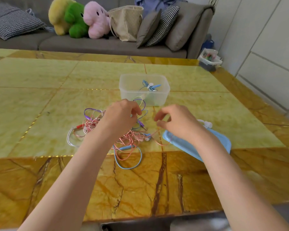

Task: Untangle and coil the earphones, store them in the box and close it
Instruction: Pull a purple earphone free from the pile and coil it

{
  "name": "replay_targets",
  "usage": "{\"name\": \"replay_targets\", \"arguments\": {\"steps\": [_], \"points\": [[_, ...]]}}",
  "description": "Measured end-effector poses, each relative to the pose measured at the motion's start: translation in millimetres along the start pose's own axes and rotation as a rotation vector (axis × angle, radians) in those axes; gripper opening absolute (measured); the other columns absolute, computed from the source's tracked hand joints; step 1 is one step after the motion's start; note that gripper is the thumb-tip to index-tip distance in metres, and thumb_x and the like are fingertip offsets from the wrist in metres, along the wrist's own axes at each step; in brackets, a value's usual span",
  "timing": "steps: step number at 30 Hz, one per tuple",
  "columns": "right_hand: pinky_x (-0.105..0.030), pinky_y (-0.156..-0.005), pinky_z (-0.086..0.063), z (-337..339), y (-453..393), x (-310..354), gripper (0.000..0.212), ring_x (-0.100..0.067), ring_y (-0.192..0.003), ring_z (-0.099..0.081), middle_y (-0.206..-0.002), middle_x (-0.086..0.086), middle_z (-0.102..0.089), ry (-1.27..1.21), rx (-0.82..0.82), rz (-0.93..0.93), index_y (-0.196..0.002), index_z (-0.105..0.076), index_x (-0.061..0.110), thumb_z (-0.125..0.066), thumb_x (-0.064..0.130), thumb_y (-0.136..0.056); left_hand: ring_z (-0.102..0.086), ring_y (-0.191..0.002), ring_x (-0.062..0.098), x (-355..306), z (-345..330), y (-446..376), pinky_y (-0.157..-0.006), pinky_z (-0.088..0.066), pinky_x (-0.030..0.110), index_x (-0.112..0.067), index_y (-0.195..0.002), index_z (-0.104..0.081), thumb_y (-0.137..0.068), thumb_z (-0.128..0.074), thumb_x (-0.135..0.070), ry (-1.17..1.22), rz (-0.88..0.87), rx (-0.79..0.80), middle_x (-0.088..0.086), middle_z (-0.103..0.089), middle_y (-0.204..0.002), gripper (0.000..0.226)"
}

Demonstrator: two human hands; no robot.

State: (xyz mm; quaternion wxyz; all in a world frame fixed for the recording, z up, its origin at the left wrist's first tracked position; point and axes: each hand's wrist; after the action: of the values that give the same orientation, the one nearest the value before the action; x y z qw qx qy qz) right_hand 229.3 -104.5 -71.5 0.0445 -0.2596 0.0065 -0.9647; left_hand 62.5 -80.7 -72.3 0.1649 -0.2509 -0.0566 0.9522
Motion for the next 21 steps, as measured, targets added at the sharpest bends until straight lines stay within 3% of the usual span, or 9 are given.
{"name": "replay_targets", "arguments": {"steps": [3, 5, 7, 10, 12, 15, 17, 19, 21], "points": [[-0.003, -0.057, -0.036, -18.0, 3.7, 22.3, 0.027, 0.015, -0.055, -0.048, -0.102, 0.005, -0.067, -0.165, 0.141, 0.112, -0.106, -0.068, 0.018, -0.073, 0.023, -0.080, -0.057, -0.092, 0.025, -1.8, -0.2, 0.0, -0.075, -0.039, 0.028, -0.015, -0.100, -0.069, -0.087, -0.049, -0.004, 0.040, 0.031, -0.083, 0.007, -0.063, -0.101, 0.027], [-0.012, -0.065, -0.042, -36.0, 5.2, 31.8, 0.031, 0.003, -0.070, -0.056, -0.101, 0.002, -0.067, -0.114, 0.195, 0.145, -0.107, -0.066, 0.017, -0.073, 0.025, -0.078, -0.055, -0.083, 0.022, -0.2, 0.0, -0.8, -0.073, -0.041, 0.029, -0.015, -0.097, -0.070, -0.086, -0.048, -0.004, 0.069, 0.054, -0.098, 0.004, -0.063, -0.094, 0.026], [-0.026, -0.074, -0.045, -47.9, 3.3, 34.9, 0.020, -0.016, -0.087, -0.061, -0.098, -0.002, -0.067, 0.011, 0.155, 0.146, -0.102, -0.066, 0.016, -0.066, 0.018, -0.082, -0.056, -0.079, 0.021, 1.6, 0.7, -1.0, -0.071, -0.042, 0.029, -0.016, -0.094, -0.070, -0.086, -0.050, -0.004, 0.098, 0.041, -0.072, 0.002, -0.063, -0.085, 0.025], [-0.025, -0.070, -0.044, -38.0, -6.2, 28.1, 0.019, -0.020, -0.084, -0.064, -0.091, -0.005, -0.069, 0.039, -0.071, 0.097, -0.096, -0.071, 0.014, -0.059, 0.006, -0.084, -0.059, -0.079, 0.019, 3.2, 3.1, -1.5, -0.064, -0.042, 0.020, -0.015, -0.092, -0.070, -0.086, -0.053, -0.006, 0.186, 0.012, -0.038, -0.007, -0.061, -0.073, 0.021], [-0.023, -0.068, -0.047, -17.7, -9.7, 21.4, 0.018, -0.014, -0.069, -0.063, -0.078, -0.001, -0.069, -0.164, -0.244, 0.037, -0.087, -0.073, 0.015, -0.061, 0.002, -0.082, -0.061, -0.080, 0.016, 3.8, 4.7, -1.6, -0.064, -0.041, 0.016, -0.014, -0.095, -0.069, -0.090, -0.052, -0.009, 0.249, -0.007, -0.013, -0.010, -0.060, -0.073, 0.018], [-0.018, -0.053, -0.046, 3.7, -6.5, 12.1, 0.028, -0.004, -0.046, -0.056, -0.062, 0.002, -0.064, -0.536, -0.347, -0.031, -0.071, -0.067, 0.019, -0.059, -0.005, -0.082, -0.060, -0.085, 0.013, 2.6, 2.3, -0.5, -0.073, -0.044, 0.022, -0.017, -0.100, -0.066, -0.094, -0.051, -0.021, 0.330, -0.044, 0.064, -0.013, -0.060, -0.081, 0.016], [-0.016, -0.049, -0.045, 9.1, -4.1, 9.0, 0.027, -0.005, -0.044, -0.055, -0.062, -0.004, -0.063, -0.768, -0.354, -0.065, -0.073, -0.064, 0.013, -0.055, -0.009, -0.084, -0.056, -0.090, 0.008, 0.8, -1.4, -0.6, -0.070, -0.039, 0.014, -0.020, -0.107, -0.063, -0.094, -0.051, -0.027, 0.313, -0.066, 0.053, -0.013, -0.060, -0.091, 0.019], [-0.016, -0.049, -0.045, 14.8, -3.0, 9.0, 0.027, -0.008, -0.048, -0.056, -0.063, -0.007, -0.061, -0.947, -0.361, -0.068, -0.076, -0.063, 0.010, -0.050, -0.011, -0.086, -0.054, -0.095, 0.007, 1.1, -1.5, -3.4, -0.070, -0.035, 0.014, -0.018, -0.113, -0.060, -0.092, -0.053, -0.026, 0.296, -0.091, -0.073, -0.007, -0.059, -0.104, 0.023], [-0.017, -0.051, -0.045, 21.1, -3.2, 8.2, 0.029, -0.010, -0.052, -0.057, -0.063, -0.005, -0.061, -1.075, -0.386, -0.050, -0.077, -0.062, 0.011, -0.045, -0.011, -0.087, -0.054, -0.087, 0.007, 1.8, 3.4, -6.0, -0.067, -0.037, 0.008, -0.019, -0.107, -0.058, -0.090, -0.057, -0.016, 0.330, -0.108, -0.175, -0.005, -0.055, -0.099, 0.018]]}}
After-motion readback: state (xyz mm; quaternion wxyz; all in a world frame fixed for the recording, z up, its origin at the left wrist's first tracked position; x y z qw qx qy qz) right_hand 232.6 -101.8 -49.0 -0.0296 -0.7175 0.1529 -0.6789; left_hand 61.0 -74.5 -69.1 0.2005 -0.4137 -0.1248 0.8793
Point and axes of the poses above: each hand's wrist, its own y-axis away from the middle knuckle, its own z-axis out of the back of the hand, x = y × z
